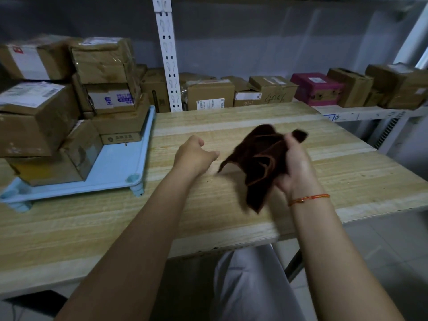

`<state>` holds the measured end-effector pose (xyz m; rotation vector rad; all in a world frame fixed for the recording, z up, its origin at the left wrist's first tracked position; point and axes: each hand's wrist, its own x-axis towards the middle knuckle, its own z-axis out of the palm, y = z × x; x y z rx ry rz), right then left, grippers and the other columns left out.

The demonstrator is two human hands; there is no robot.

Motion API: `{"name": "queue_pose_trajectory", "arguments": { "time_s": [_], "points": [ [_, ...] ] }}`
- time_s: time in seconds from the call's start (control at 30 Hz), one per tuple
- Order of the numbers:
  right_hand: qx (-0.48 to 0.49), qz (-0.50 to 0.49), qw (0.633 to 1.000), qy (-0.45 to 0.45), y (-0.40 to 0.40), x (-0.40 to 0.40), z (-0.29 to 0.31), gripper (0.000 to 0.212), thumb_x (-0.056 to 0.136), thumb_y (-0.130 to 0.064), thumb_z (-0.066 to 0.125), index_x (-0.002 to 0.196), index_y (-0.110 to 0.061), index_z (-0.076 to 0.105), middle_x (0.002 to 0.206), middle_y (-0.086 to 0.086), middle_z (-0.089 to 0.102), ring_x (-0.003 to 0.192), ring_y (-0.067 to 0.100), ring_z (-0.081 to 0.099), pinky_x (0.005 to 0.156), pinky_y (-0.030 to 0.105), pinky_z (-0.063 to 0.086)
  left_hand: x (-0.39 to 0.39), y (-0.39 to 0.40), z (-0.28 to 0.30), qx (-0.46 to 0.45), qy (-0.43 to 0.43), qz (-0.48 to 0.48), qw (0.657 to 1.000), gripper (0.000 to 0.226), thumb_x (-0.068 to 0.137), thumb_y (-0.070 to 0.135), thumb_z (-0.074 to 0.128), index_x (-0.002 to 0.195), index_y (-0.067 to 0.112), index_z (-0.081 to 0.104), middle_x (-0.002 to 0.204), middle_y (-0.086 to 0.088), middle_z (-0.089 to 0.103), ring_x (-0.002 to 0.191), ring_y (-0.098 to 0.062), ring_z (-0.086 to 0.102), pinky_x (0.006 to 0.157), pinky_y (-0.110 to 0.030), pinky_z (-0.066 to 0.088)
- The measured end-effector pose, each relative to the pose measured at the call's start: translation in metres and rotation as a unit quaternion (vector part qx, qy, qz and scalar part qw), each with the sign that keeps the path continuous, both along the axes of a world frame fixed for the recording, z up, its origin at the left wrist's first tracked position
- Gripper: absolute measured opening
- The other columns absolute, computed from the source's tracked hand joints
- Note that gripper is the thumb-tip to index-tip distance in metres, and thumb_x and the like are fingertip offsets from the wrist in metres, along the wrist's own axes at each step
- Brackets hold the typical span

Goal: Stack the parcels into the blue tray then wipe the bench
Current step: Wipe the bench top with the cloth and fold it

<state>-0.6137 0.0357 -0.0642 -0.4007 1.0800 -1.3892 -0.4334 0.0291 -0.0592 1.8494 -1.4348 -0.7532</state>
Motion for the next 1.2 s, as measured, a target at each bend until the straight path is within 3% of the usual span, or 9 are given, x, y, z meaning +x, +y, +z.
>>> {"name": "queue_pose_trajectory", "arguments": {
  "time_s": [0.2, 0.43, 0.87, 1.0, 1.07, 1.1, 1.13, 1.17, 1.2],
  "points": [
    [-0.063, -0.145, 0.751, 0.641, -0.002, -0.054, -0.002, 0.05, 0.101, -0.044, 0.033, 0.136, -0.013, 0.048, 0.129, 0.015, 0.058, 0.116, 0.037, 0.055, 0.089, 0.041, 0.043, -0.015, -0.006, -0.003, 0.013, 0.03, -0.019, 0.999, 0.037, 0.094, 0.031, 0.057, 0.128, 0.015, 0.053, 0.127, -0.001, 0.053, 0.108, -0.02, 0.051, 0.084, -0.027, 0.039],
    [0.082, 0.15, 0.533, 0.829, -0.008, -0.027, -0.07, 0.065, 0.097, -0.063, 0.018, 0.155, -0.034, 0.018, 0.157, 0.018, 0.025, 0.14, 0.044, 0.024, 0.11, 0.06, 0.023, -0.034, -0.004, -0.009, 0.027, 0.045, -0.068, 0.996, 0.032, 0.094, 0.03, 0.058, 0.122, 0.014, 0.057, 0.107, 0.004, 0.049, 0.096, -0.017, 0.05, 0.076, -0.028, 0.041],
    [-0.12, 0.242, 0.442, 0.856, 0.049, 0.106, -0.072, 0.058, 0.1, -0.042, 0.033, 0.151, -0.015, 0.025, 0.155, 0.019, 0.023, 0.126, 0.04, 0.034, 0.098, 0.049, 0.031, -0.037, -0.008, -0.007, -0.048, 0.119, 0.002, 0.992, 0.012, 0.095, 0.018, 0.051, 0.1, 0.018, 0.062, 0.103, 0.004, 0.061, 0.098, -0.018, 0.056, 0.081, -0.03, 0.042],
    [-0.167, 0.289, 0.498, 0.8, 0.056, 0.12, -0.066, 0.05, 0.103, -0.033, 0.038, 0.146, -0.007, 0.036, 0.15, 0.013, 0.033, 0.128, 0.038, 0.039, 0.099, 0.045, 0.028, -0.036, -0.01, 0.0, -0.091, 0.152, 0.029, 0.984, 0.015, 0.096, 0.016, 0.049, 0.102, 0.019, 0.062, 0.102, 0.008, 0.059, 0.095, -0.014, 0.055, 0.075, -0.027, 0.042],
    [-0.174, 0.242, 0.476, 0.828, 0.06, 0.12, -0.06, 0.062, 0.089, -0.065, 0.044, 0.123, -0.017, 0.064, 0.128, 0.003, 0.059, 0.11, 0.027, 0.059, 0.087, 0.039, 0.036, -0.035, -0.01, 0.003, -0.099, 0.148, 0.025, 0.984, 0.015, 0.097, 0.016, 0.048, 0.102, 0.02, 0.062, 0.098, 0.01, 0.057, 0.091, -0.011, 0.053, 0.071, -0.025, 0.041],
    [-0.179, 0.246, 0.473, 0.827, 0.053, 0.119, -0.062, 0.107, 0.031, -0.078, 0.05, 0.119, -0.019, 0.067, 0.124, 0.003, 0.062, 0.109, 0.024, 0.06, 0.088, 0.038, 0.04, -0.034, -0.011, 0.005, -0.102, 0.147, 0.024, 0.984, 0.016, 0.097, 0.017, 0.048, 0.102, 0.02, 0.063, 0.098, 0.01, 0.058, 0.091, -0.01, 0.053, 0.071, -0.025, 0.04],
    [-0.193, 0.223, 0.466, 0.834, 0.044, 0.111, -0.065, 0.071, 0.087, -0.074, 0.034, 0.132, -0.025, 0.058, 0.138, 0.005, 0.053, 0.121, 0.028, 0.052, 0.097, 0.044, 0.038, -0.032, -0.012, 0.006, -0.104, 0.145, 0.026, 0.984, 0.016, 0.096, 0.017, 0.048, 0.101, 0.021, 0.063, 0.099, 0.01, 0.058, 0.091, -0.01, 0.053, 0.071, -0.025, 0.04],
    [-0.172, 0.249, 0.472, 0.828, 0.029, 0.101, -0.07, 0.045, 0.102, -0.031, 0.022, 0.143, -0.035, 0.04, 0.153, 0.007, 0.035, 0.135, 0.035, 0.035, 0.105, 0.054, 0.03, -0.03, -0.013, 0.007, -0.107, 0.144, 0.03, 0.983, 0.016, 0.096, 0.017, 0.049, 0.101, 0.021, 0.063, 0.099, 0.01, 0.059, 0.09, -0.01, 0.053, 0.07, -0.025, 0.039],
    [-0.115, 0.281, 0.487, 0.819, 0.014, 0.083, -0.07, 0.047, 0.1, -0.049, 0.026, 0.147, -0.043, 0.027, 0.16, 0.007, 0.018, 0.142, 0.041, 0.019, 0.107, 0.063, 0.021, -0.026, -0.015, 0.008, -0.11, 0.146, 0.037, 0.982, 0.016, 0.096, 0.017, 0.049, 0.099, 0.021, 0.063, 0.098, 0.009, 0.06, 0.089, -0.01, 0.054, 0.068, -0.024, 0.039]
  ]
}}
